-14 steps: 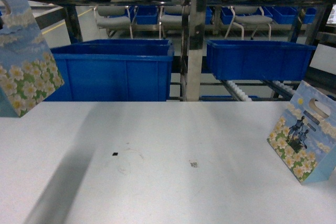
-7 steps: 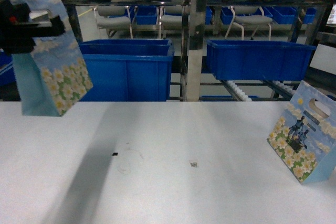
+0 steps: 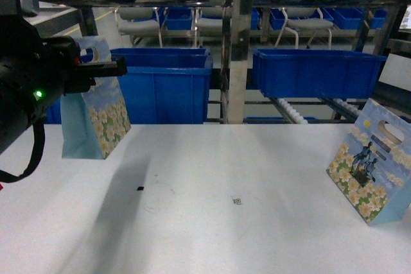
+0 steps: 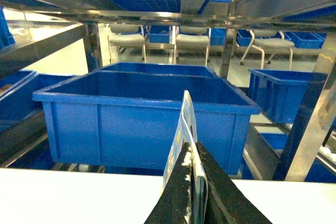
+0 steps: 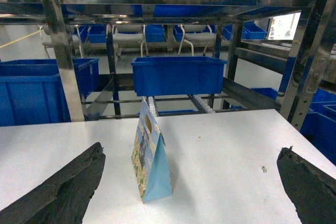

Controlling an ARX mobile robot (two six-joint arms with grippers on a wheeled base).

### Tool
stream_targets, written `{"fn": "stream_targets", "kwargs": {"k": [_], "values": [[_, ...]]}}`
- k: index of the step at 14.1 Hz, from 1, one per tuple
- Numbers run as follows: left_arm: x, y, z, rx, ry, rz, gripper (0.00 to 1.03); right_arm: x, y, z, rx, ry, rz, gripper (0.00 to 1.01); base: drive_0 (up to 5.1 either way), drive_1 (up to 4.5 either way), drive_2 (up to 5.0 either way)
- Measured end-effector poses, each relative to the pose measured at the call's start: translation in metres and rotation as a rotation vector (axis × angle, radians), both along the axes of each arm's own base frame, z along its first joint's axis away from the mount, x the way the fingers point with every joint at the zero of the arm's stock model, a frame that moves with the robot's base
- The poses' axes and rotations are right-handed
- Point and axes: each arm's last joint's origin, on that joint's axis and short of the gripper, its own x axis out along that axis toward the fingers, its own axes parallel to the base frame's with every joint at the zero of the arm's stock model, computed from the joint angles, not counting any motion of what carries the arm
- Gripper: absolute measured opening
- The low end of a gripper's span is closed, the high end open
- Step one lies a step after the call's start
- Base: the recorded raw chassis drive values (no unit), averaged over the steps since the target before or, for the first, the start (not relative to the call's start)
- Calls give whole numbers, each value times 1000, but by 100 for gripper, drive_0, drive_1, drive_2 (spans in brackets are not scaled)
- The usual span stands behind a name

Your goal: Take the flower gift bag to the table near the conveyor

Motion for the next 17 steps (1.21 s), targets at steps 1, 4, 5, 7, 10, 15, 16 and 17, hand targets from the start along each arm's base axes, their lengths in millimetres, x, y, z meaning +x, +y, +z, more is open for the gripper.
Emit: {"fn": "stream_targets", "kwargs": {"k": [1,4,5,7,10,15,16,17], "values": [[4,2,-6,-8,15,10,2,0,0,0,0,0,0,98,0,0,0],[15,9,-23,-31,50,41,2,0,0,0,0,0,0,98,0,0,0],[17,9,-29,-34,67,43,2,0,0,0,0,0,0,98,0,0,0],[19,2,-33,-42,72,31,2,0,0,0,0,0,0,98,0,0,0],[18,-15,-34,-52,70,-3,2,0,0,0,0,0,0,98,0,0,0],[21,-25,-59,-102,125,-3,2,0,0,0,0,0,0,98,0,0,0],[20,-28,-63,-99,138,-10,2,0,0,0,0,0,0,98,0,0,0],[17,-31,-64,-97,144,-20,2,0,0,0,0,0,0,98,0,0,0]]}}
